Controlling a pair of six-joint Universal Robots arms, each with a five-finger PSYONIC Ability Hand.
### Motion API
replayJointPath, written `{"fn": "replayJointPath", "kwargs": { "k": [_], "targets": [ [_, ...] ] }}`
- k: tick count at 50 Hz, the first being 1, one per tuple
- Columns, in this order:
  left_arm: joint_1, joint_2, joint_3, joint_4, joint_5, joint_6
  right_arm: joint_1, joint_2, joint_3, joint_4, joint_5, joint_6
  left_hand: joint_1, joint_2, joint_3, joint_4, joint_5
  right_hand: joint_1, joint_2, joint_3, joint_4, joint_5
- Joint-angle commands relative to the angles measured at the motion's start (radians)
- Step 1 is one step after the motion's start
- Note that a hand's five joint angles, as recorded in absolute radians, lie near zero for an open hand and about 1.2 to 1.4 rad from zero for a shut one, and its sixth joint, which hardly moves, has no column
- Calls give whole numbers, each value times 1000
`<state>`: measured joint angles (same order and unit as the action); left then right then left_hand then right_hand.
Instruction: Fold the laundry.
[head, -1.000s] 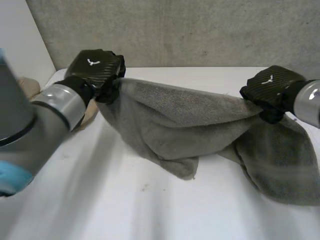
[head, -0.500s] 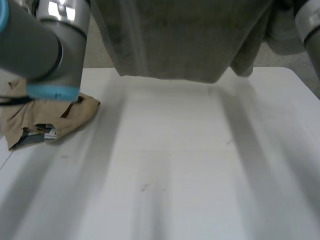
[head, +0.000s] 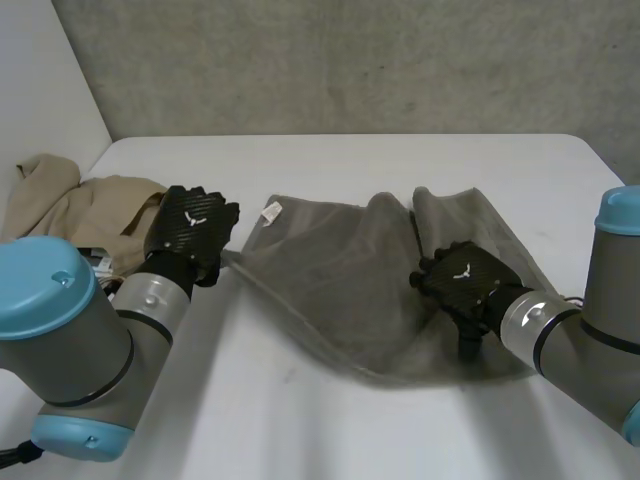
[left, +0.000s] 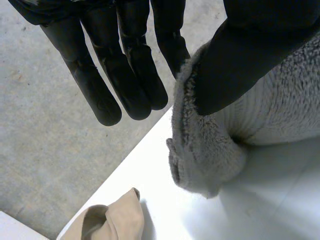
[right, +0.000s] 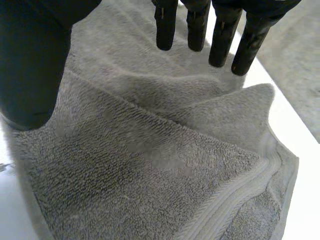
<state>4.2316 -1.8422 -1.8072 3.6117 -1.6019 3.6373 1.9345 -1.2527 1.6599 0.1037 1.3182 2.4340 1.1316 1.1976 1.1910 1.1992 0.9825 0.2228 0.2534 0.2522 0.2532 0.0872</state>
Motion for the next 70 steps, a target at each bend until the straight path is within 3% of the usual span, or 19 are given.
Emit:
{"fn": "replayJointPath", "kwargs": {
  "k": [1, 9, 16, 20, 25, 34, 52, 63, 70],
  "targets": [
    [27, 57, 2, -2, 2, -2, -115, -103, 23, -22, -22, 241, 265, 199, 205, 197, 239, -48, -79, -78, -79, -87],
    [36, 113, 3, -21, 5, -17, -226, -157, 98, 85, -120, 214, 265, 199, 205, 197, 239, -48, -79, -78, -79, -87],
    [54, 165, 11, -22, 5, -16, -342, -157, 190, 91, -195, -105, 265, 199, 205, 197, 239, -12, -42, -41, -42, -51],
    [86, 192, 19, -22, 5, -14, -387, -154, 227, 85, -221, -171, 265, 199, 205, 197, 239, 12, -19, -17, -19, -27],
    [96, 198, 51, -30, 7, -14, -387, -114, 253, 39, -227, -64, 265, 199, 205, 197, 239, 15, -16, -15, -16, -24],
    [62, 161, 166, -119, 2, -45, -373, -79, 304, -117, -234, 298, 265, 199, 205, 197, 239, 24, -7, -6, -7, -15],
    [-62, 208, 419, -323, -16, -100, -169, -51, 322, -248, -223, 645, 265, 199, 205, 197, 239, 62, 31, 32, 31, 23],
    [-139, 253, 448, -327, -61, -118, -77, 2, 276, -341, -47, 668, 265, 199, 205, 197, 239, 71, 40, 41, 40, 32],
    [-171, 287, 453, -327, -92, -118, -52, 47, 239, -384, 32, 737, 265, 199, 205, 197, 239, 205, 175, 176, 175, 167]
  ]
}}
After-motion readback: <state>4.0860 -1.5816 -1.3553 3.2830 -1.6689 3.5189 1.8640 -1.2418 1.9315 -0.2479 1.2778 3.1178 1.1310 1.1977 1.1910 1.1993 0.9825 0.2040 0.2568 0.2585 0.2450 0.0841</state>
